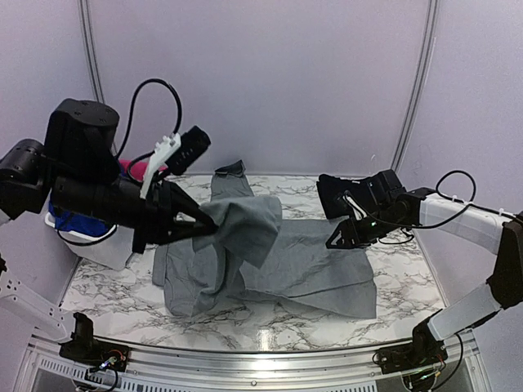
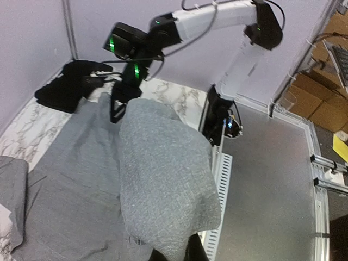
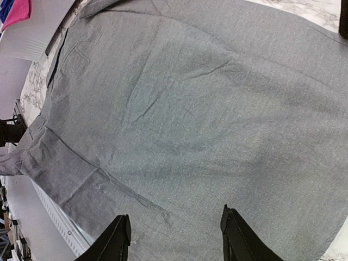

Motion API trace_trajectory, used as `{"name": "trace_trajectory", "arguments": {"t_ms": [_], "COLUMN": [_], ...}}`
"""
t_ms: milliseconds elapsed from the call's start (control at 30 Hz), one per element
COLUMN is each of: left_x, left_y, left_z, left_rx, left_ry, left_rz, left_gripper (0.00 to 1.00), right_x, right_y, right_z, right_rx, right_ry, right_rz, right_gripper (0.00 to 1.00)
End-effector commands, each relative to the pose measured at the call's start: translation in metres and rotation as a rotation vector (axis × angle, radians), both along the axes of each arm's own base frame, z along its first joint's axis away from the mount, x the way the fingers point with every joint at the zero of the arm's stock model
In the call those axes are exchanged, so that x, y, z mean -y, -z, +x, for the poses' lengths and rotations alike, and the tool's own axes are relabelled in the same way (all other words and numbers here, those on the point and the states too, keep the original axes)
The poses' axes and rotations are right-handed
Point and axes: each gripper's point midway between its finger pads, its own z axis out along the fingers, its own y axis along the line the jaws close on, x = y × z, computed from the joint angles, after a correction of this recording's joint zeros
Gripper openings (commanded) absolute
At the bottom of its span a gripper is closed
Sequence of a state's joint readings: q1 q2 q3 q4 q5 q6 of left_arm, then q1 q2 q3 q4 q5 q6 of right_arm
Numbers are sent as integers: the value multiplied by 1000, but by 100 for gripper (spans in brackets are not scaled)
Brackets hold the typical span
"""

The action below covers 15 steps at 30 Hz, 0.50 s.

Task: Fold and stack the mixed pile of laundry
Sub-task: Place the flattened shirt at the center of the board.

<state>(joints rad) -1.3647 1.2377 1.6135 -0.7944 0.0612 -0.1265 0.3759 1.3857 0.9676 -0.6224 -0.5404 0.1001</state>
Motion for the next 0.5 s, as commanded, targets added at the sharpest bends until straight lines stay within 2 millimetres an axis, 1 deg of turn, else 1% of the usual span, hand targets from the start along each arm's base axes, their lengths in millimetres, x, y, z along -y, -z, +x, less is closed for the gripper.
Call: {"name": "trace_trajectory", "arguments": {"t_ms": [0, 100, 167, 200, 267, 333, 467], "left_x": [-14, -10, -4, -1, 6, 18, 59], "left_y": [14, 42, 63, 75, 97, 113, 135], "left_z": [36, 50, 49, 49, 42, 32, 15], "left_rx": [18, 11, -10, -6, -9, -35, -116], "left_ry": [-74, -70, -17, 12, 103, 199, 370], "left_rz": [64, 126, 161, 189, 238, 263, 294], "left_gripper": [0, 0, 0, 0, 0, 3, 14], "right_x": [-9, -24, -30, -30, -32, -33, -31], "right_y": [-24, -53, -74, -81, -84, -80, -76], "right_z": [7, 2, -1, -2, -7, -13, -24], "right_rx": [58, 111, 172, 194, 194, 173, 163], "right_ry": [-27, -85, -110, -114, -131, -148, -167], "right_rz": [46, 160, 211, 224, 242, 249, 238], "right_gripper": [53, 54, 56, 56, 57, 57, 57]}}
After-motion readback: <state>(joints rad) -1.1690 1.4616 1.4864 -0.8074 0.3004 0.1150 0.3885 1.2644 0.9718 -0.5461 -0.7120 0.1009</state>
